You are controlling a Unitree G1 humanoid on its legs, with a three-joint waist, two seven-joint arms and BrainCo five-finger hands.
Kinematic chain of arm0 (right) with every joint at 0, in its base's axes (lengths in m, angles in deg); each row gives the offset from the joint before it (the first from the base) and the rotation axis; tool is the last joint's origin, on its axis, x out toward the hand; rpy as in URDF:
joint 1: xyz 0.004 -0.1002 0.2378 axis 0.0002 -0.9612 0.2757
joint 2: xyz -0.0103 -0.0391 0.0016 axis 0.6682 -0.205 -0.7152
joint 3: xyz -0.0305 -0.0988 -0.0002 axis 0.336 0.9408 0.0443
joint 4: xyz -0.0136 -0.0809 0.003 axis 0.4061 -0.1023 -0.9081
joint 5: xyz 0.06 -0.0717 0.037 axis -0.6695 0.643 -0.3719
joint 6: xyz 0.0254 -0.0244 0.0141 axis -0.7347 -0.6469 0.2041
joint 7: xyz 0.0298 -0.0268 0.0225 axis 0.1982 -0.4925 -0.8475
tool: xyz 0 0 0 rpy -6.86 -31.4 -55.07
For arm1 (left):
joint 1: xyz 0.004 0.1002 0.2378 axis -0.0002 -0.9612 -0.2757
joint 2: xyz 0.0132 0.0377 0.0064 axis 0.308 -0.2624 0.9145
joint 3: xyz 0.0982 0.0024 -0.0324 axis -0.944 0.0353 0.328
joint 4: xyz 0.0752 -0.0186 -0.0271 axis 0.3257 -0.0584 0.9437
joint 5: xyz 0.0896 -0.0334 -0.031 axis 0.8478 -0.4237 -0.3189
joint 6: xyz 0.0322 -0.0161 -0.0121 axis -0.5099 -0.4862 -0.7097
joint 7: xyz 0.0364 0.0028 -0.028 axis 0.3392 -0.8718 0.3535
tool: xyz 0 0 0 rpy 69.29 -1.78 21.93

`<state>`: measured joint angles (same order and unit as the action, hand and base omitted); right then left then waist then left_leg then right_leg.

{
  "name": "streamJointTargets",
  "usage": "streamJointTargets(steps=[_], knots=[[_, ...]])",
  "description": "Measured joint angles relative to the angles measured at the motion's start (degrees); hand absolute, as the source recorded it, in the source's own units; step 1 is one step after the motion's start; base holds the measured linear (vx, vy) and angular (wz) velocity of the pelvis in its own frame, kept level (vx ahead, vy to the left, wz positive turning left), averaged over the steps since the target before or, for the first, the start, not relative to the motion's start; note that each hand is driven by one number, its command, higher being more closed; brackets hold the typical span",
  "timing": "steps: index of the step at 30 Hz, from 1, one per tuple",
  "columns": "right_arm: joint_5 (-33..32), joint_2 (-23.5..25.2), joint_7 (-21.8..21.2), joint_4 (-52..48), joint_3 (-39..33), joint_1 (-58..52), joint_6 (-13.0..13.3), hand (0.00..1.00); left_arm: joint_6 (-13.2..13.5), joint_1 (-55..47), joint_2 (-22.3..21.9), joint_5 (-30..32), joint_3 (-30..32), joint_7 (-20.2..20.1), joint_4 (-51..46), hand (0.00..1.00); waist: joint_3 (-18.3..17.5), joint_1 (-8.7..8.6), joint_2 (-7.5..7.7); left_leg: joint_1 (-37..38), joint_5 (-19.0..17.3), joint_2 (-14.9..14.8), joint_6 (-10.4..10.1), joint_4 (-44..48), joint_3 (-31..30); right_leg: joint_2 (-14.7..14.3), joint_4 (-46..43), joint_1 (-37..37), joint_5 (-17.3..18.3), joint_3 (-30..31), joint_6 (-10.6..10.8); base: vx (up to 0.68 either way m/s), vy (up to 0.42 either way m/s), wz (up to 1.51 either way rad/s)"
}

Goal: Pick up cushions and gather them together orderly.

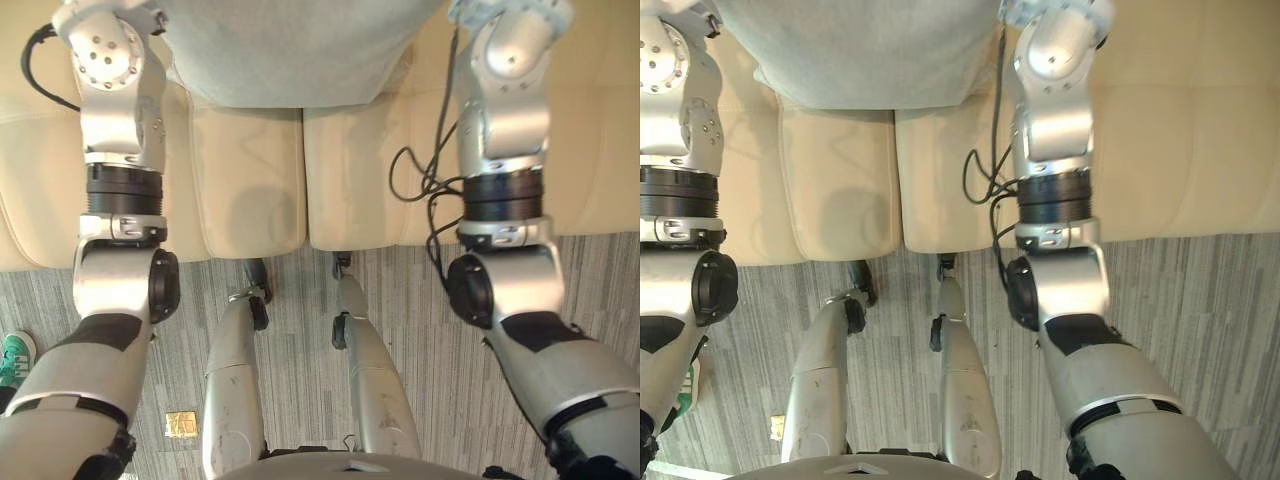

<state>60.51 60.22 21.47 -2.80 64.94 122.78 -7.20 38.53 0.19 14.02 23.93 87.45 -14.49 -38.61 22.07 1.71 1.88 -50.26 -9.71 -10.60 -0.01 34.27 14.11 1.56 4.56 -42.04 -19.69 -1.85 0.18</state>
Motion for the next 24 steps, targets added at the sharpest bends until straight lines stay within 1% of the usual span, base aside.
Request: streamJointTargets(steps=[2, 3, 4, 5, 7, 9, 10, 12, 13, 14, 15, 16, 17, 18, 19, 20, 21, 22, 23, 24], knots=[[-3.8, -3.4, -0.2, 1.4, 0.3, 3.1, 0.0, 0.00, -0.2, 0.3, 1.4, -1.2, 1.4, -0.6, 0.5, 0.00, 0.0, 0.02, -0.01, 0.0, 0.3, -0.3, -0.4, -0.4, -0.2, -0.2, 0.0, 0.1, -0.8, -0.6, 0.6, -0.01, -0.060, 0.03], [-5.5, -4.7, -0.3, 2.2, 0.2, 4.7, 0.0, 0.00, -0.3, 0.4, 1.9, -2.2, 2.3, -1.2, 0.8, 0.00, 0.0, 0.02, -0.01, 0.3, 0.4, -0.4, -0.6, -0.6, -0.4, -0.3, 0.0, 0.3, -0.9, -0.7, 0.6, 0.00, -0.055, 0.03], [-6.6, -5.2, -0.3, 2.8, 0.2, 5.4, 0.1, 0.00, -0.3, 0.5, 2.0, -3.1, 2.6, -1.4, 1.1, 0.00, 0.0, 0.05, -0.01, 0.4, 0.4, -0.4, -0.6, -0.7, -0.4, -0.4, 0.0, 0.4, -0.9, -0.8, 0.6, 0.00, -0.043, 0.06], [-9.3, -6.6, -0.4, 3.2, 0.0, 6.1, 0.1, 0.00, -0.3, 0.7, 2.0, -5.6, 3.8, -2.3, 2.2, 0.00, 0.0, 0.25, -0.01, 1.3, 0.6, -0.3, -0.8, -1.3, -0.5, -0.4, 0.0, 1.1, -0.9, -1.2, 0.6, 0.00, -0.050, 0.10], [-13.6, -7.1, -0.2, 3.2, -0.5, 6.1, 0.4, 0.00, -0.3, 0.7, 2.1, -9.0, 4.8, -2.8, 2.7, 0.00, 0.0, 0.32, -0.01, 2.5, 0.7, -0.2, -1.1, -2.1, -1.0, -0.4, 0.0, 2.3, -0.9, -2.1, 0.6, 0.00, -0.043, 0.13], [-18.5, -8.5, -0.1, 3.2, -0.6, 6.1, 1.6, 0.00, -0.2, 0.7, 3.0, -12.5, 5.9, -3.6, 2.8, 0.00, 0.0, 0.79, -0.04, 4.7, 1.3, 0.1, -1.3, -4.0, -1.3, -0.3, 0.0, 4.1, -0.9, -2.3, 0.6, 0.01, -0.034, 0.15], [-19.0, -8.8, -0.1, 3.2, -0.6, 6.2, 1.9, 0.00, -0.1, 0.7, 3.4, -12.7, 6.1, -3.7, 2.8, 0.00, -0.1, 0.96, -0.03, 5.1, 1.5, 0.2, -1.3, -4.4, -1.3, -0.3, 0.0, 4.3, -0.9, -2.3, 0.6, 0.00, -0.043, 0.14], [-21.5, -10.2, -0.1, 3.0, -2.6, 6.0, 3.3, 0.00, 0.3, -0.3, 5.3, -13.6, 7.5, -4.0, 2.1, 0.00, -0.1, 1.49, -0.03, 6.2, 2.4, 0.6, -1.6, -5.6, -1.5, -0.1, 0.0, 5.0, -0.9, -2.6, 0.6, 0.00, -0.055, 0.14], [-22.1, -10.4, -0.1, 2.5, -3.0, 5.6, 3.3, 0.00, 0.4, -1.2, 5.6, -13.6, 8.0, -4.1, 1.2, 0.00, -0.1, 1.49, -0.03, 6.5, 2.6, 0.6, -1.7, -5.8, -1.6, -0.1, 0.0, 5.1, -0.9, -2.8, 0.6, 0.00, -0.059, 0.13], [-22.9, -11.0, -0.2, -0.8, -4.3, 1.7, 3.8, 0.00, 1.2, -5.2, 6.1, -13.6, 9.1, -4.5, -1.5, 0.00, -0.1, 1.42, -0.03, 7.5, 3.1, 0.8, -1.8, -6.8, -1.8, 0.0, 0.0, 5.9, -0.9, -3.3, 0.6, 0.00, -0.048, 0.10], [-22.9, -11.0, -0.2, -2.3, -4.7, -0.6, 4.2, 0.00, 1.4, -7.1, 6.3, -13.5, 9.2, -4.6, -2.4, 0.00, -0.1, 1.35, -0.01, 8.0, 3.2, 0.9, -1.8, -7.1, -1.9, 0.0, 0.0, 6.2, -0.8, -3.5, 0.6, 0.01, -0.054, 0.11], [-22.7, -10.9, -0.5, -5.8, -5.8, -6.2, 4.5, 0.00, 1.7, -11.6, 6.4, -13.5, 9.2, -4.7, -4.5, 0.00, -0.1, 1.28, -0.02, 9.2, 3.3, 0.9, -1.9, -7.7, -2.1, 0.0, 0.0, 7.2, -0.8, -3.5, 0.6, 0.03, -0.049, 0.09], [-22.3, -10.2, -0.8, -10.0, -8.1, -14.5, 4.6, 0.00, 1.8, -18.3, 6.2, -13.4, 9.2, -4.9, -7.6, 0.00, -0.1, 1.24, 0.01, 10.8, 3.4, 1.1, -2.0, -8.6, -2.3, 0.0, 0.0, 8.6, -0.4, -3.5, 0.6, 0.03, -0.038, 0.08], [-22.1, -9.7, -1.1, -11.1, -9.3, -17.5, 4.6, 0.00, 1.9, -20.7, 6.1, -13.4, 9.2, -5.1, -8.5, 0.00, -0.1, 1.19, 0.01, 11.4, 3.4, 1.2, -2.0, -8.8, -2.3, 0.0, 0.0, 9.1, -0.4, -3.5, 0.6, 0.03, -0.035, 0.06], [-21.6, -7.9, -1.9, -12.8, -12.1, -24.3, 4.8, 0.00, 1.9, -26.3, 5.5, -13.3, 9.6, -5.6, -10.3, 0.00, -0.1, 1.14, 0.01, 12.9, 3.6, 1.4, -2.2, -9.6, -2.3, 0.0, 0.0, 10.2, -0.1, -3.5, 0.7, 0.04, -0.030, 0.10], [-19.8, -4.9, -2.7, -13.4, -14.8, -32.9, 5.4, 0.00, 1.9, -33.4, 3.5, -12.5, 10.6, -6.5, -12.5, 0.00, -0.1, 1.00, 0.01, 15.2, 3.8, 2.0, -2.3, -10.7, -2.5, 0.3, 0.0, 12.2, 1.0, -3.5, 0.9, 0.06, -0.047, 0.12], [-19.5, -3.7, -2.9, -13.4, -15.6, -36.1, 5.4, 0.00, 1.9, -36.1, 2.6, -12.2, 10.9, -6.7, -13.3, 0.00, -0.4, 0.92, 0.02, 15.9, 3.9, 2.2, -2.3, -11.3, -2.6, 0.5, 0.0, 12.8, 1.5, -3.5, 0.9, 0.07, -0.053, 0.15], [-18.3, -0.9, -4.3, -13.3, -16.5, -43.4, 5.4, 0.00, 2.0, -42.8, 0.7, -11.4, 11.1, -7.6, -15.1, 0.00, -1.1, 0.74, 0.08, 17.2, 3.8, 2.6, -2.3, -11.9, -2.8, 0.7, 0.1, 13.9, 3.0, -3.3, 1.1, 0.06, -0.051, 0.08], [-16.5, 2.2, -6.0, -12.9, -16.8, -50.7, 5.1, 0.00, 2.0, -49.9, -1.5, -10.3, 11.1, -8.9, -15.8, 0.00, -2.3, 0.52, 0.09, 18.4, 3.9, 3.3, -2.5, -13.1, -3.1, 0.8, 0.1, 14.4, 3.6, -3.2, 1.2, 0.04, -0.045, 0.06], [-15.7, 3.2, -6.8, -12.8, -16.8, -52.9, 4.9, 0.00, 1.9, -52.2, -2.3, -9.9, 11.1, -9.3, -15.8, 0.00, -2.6, 0.37, 0.11, 18.9, 4.1, 3.4, -2.6, -13.5, -3.1, 0.9, 0.1, 14.7, 3.6, -3.1, 1.1, 0.04, -0.038, 0.01]])
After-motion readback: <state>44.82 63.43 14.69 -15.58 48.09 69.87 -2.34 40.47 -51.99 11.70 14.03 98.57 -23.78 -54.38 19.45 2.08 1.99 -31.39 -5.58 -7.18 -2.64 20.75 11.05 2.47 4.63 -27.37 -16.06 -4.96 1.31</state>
